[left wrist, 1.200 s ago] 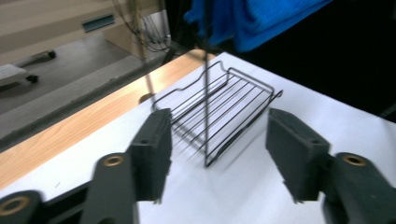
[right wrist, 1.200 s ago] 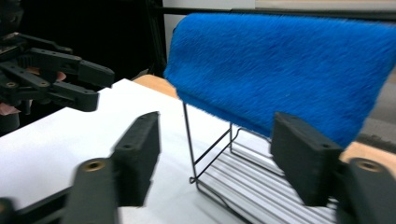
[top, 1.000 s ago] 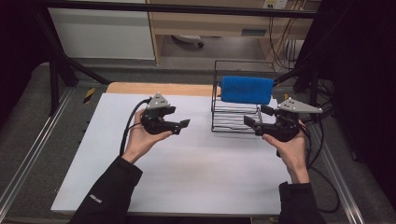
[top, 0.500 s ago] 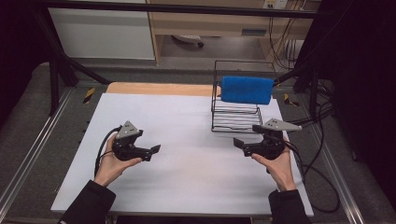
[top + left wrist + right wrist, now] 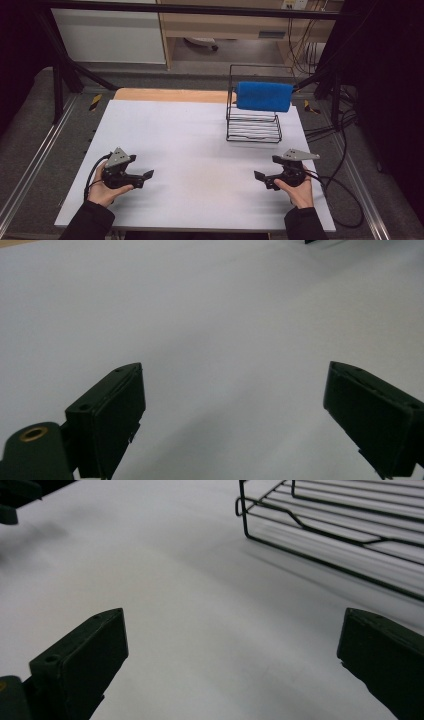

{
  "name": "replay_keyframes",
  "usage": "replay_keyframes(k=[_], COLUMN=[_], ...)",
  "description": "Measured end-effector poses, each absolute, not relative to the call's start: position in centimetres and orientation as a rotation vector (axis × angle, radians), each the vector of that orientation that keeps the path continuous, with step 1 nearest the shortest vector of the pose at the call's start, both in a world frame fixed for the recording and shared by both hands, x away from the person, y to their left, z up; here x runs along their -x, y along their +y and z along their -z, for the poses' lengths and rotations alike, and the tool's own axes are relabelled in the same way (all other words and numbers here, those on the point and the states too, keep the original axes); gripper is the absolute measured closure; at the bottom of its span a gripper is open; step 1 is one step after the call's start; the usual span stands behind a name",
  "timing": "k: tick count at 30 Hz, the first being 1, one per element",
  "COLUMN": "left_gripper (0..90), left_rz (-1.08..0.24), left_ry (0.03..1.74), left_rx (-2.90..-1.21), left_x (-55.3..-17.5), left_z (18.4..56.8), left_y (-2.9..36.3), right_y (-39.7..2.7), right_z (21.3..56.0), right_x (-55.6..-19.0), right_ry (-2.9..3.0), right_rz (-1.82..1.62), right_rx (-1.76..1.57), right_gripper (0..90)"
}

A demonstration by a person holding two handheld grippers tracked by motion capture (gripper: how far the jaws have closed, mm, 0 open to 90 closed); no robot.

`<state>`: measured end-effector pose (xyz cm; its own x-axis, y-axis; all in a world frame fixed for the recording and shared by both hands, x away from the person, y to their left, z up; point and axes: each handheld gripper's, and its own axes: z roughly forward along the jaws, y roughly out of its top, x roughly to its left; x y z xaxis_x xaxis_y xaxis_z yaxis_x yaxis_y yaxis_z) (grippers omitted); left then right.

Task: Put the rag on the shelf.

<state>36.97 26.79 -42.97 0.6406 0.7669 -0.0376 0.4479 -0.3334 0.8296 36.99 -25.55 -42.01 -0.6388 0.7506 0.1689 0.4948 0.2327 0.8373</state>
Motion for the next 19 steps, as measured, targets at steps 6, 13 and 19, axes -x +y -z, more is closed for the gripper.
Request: replay_keyframes(k=[6, 13, 19], left_gripper=[10.4, 10.4, 10.4], left_rz=[-0.459, -0.473, -0.464], left_ry=[0.941, 0.96, 0.952], left_rx=[-1.999, -2.004, -2.02], left_x=[-36.5, -36.4, -36.2], left_z=[44.0, 44.6, 44.8], left_y=[27.4, 28.2, 28.1], right_y=[-26.6, -27.2, -27.1], right_z=[43.6, 44.3, 44.4], right_x=[-36.6, -36.2, -36.1], right_ry=[2.26, 2.275, 2.28], right_rz=[-1.337, -1.324, -1.329], right_rx=[-1.173, -1.195, -1.192], right_gripper=[0.7, 0.7, 0.7])
